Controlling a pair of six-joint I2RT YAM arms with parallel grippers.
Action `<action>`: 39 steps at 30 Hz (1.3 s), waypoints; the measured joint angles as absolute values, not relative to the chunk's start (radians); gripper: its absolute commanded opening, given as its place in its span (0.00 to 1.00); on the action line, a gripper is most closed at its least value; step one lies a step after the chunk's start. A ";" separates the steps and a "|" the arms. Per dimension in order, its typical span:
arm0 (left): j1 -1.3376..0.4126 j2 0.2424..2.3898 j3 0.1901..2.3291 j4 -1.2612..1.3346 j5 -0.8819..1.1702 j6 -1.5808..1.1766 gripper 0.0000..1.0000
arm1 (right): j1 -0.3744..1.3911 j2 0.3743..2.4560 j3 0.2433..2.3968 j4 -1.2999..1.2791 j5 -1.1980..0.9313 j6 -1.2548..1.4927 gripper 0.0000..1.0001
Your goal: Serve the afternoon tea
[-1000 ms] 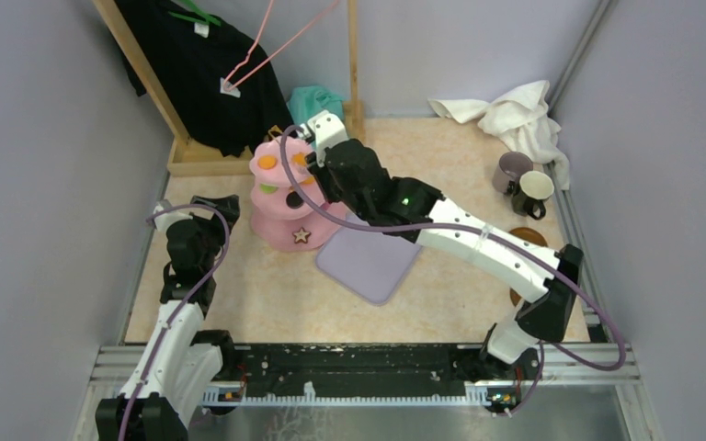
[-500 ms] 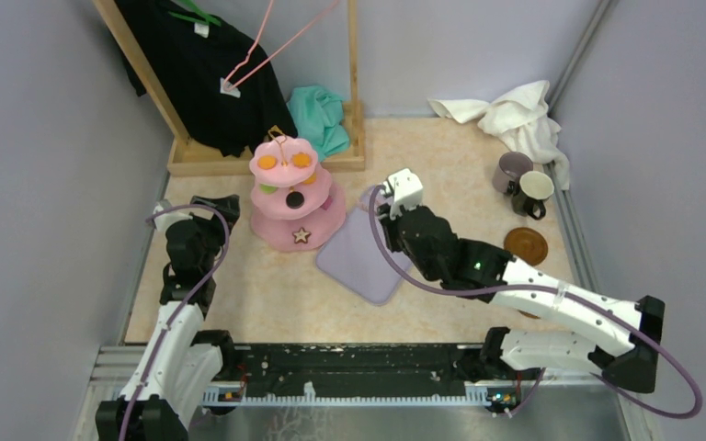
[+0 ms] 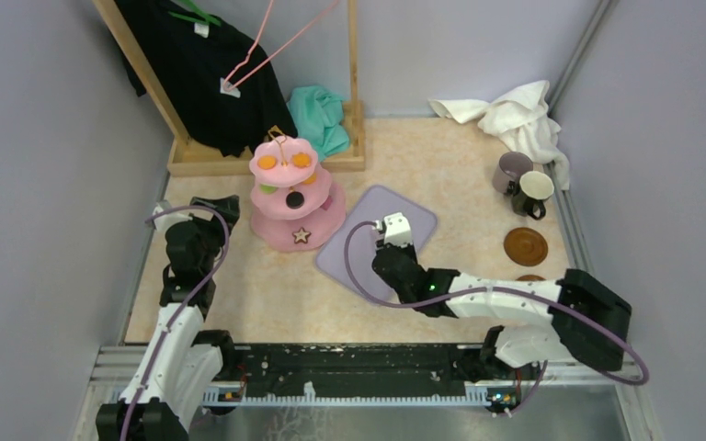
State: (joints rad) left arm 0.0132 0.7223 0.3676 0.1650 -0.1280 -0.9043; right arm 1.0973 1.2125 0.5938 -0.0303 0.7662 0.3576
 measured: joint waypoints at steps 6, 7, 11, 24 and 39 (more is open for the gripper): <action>0.013 0.722 0.362 0.165 -0.126 -0.904 0.96 | 1.097 1.401 0.590 0.083 0.791 0.421 0.35; 0.013 0.722 0.361 0.165 -0.126 -0.904 0.95 | 1.097 1.430 0.591 0.086 0.789 0.434 0.37; 0.013 0.722 0.360 0.165 -0.126 -0.904 0.96 | 1.097 1.515 0.607 0.069 0.780 0.494 0.44; 0.013 0.722 0.360 0.165 -0.126 -0.904 0.96 | 1.097 1.473 0.644 -0.008 0.776 0.619 0.53; 0.013 0.722 0.360 0.165 -0.125 -0.904 0.96 | 1.021 1.274 0.648 -0.338 0.891 1.052 0.40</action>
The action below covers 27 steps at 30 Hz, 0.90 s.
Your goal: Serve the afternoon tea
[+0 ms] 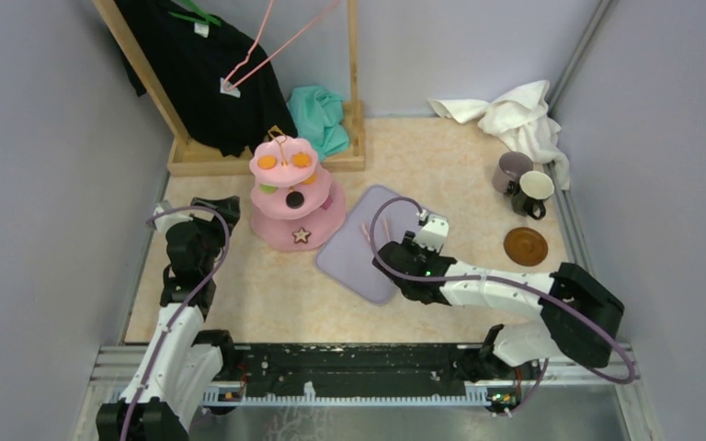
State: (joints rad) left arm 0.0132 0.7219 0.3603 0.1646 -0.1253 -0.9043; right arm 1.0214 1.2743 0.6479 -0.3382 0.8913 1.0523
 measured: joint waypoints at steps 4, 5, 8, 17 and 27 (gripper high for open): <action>0.013 0.722 0.360 0.165 -0.125 -0.904 0.96 | 0.989 1.391 0.708 -0.447 0.877 1.177 0.36; 0.013 0.722 0.360 0.165 -0.125 -0.904 0.96 | 0.983 1.421 0.728 -0.467 0.872 1.200 0.35; 0.013 0.722 0.360 0.165 -0.124 -0.904 0.96 | 0.965 1.490 0.776 -0.503 0.859 1.251 0.34; 0.013 0.722 0.360 0.165 -0.121 -0.905 0.96 | 0.893 1.600 0.799 -0.518 0.805 1.325 0.28; 0.013 0.722 0.355 0.165 -0.120 -0.905 0.96 | 0.823 1.601 0.799 -0.430 0.758 1.267 0.00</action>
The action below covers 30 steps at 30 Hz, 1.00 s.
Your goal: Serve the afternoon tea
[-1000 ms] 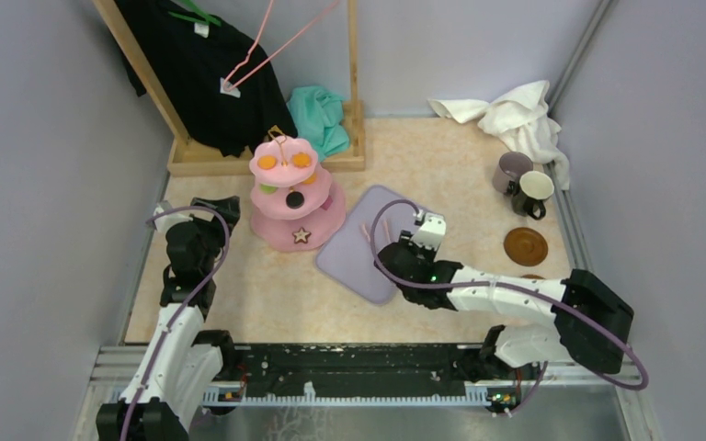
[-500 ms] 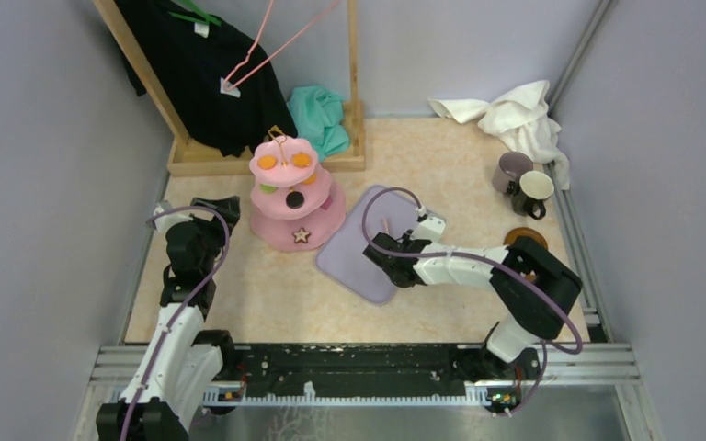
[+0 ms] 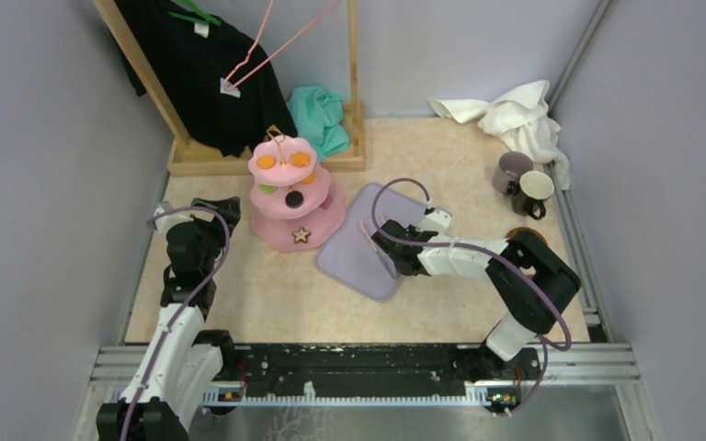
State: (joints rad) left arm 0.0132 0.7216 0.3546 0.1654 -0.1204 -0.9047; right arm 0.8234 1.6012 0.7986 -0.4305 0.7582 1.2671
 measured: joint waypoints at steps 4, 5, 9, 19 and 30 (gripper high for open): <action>0.013 0.722 0.355 0.165 -0.120 -0.905 0.96 | 0.781 1.598 0.798 -0.395 0.730 1.220 0.00; 0.013 0.722 0.355 0.165 -0.120 -0.905 0.96 | 0.768 1.597 0.797 -0.387 0.722 1.204 0.00; 0.013 0.722 0.355 0.165 -0.120 -0.905 0.96 | 0.710 1.585 0.793 -0.367 0.687 1.143 0.00; 0.013 0.722 0.355 0.165 -0.121 -0.905 0.96 | 0.530 1.582 0.828 -0.360 0.615 0.930 0.00; 0.013 0.722 0.355 0.164 -0.134 -0.905 0.96 | 0.366 1.829 1.162 -0.290 0.519 0.551 0.00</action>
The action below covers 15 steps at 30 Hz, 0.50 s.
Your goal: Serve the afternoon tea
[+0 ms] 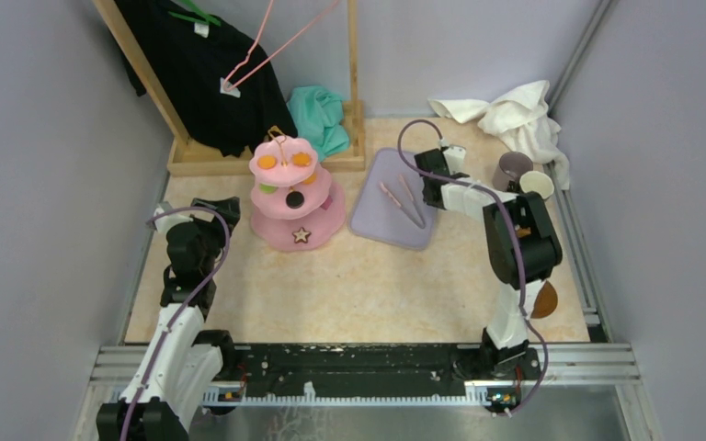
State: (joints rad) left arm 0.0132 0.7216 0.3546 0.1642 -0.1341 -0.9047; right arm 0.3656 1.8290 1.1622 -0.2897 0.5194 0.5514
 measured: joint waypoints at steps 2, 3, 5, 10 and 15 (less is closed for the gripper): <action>0.013 0.722 0.355 0.164 -0.137 -0.904 0.96 | 0.334 1.885 1.201 -0.268 0.507 0.505 0.00; 0.013 0.722 0.355 0.163 -0.138 -0.904 0.96 | 0.323 1.907 1.221 -0.259 0.503 0.481 0.00; 0.013 0.722 0.355 0.162 -0.139 -0.904 0.96 | 0.298 1.953 1.260 -0.238 0.493 0.434 0.00; 0.013 0.722 0.355 0.157 -0.139 -0.905 0.95 | 0.246 2.025 1.353 -0.200 0.459 0.342 0.00; 0.013 0.722 0.355 0.159 -0.146 -0.915 0.92 | 0.217 2.115 1.475 -0.194 0.448 0.250 0.00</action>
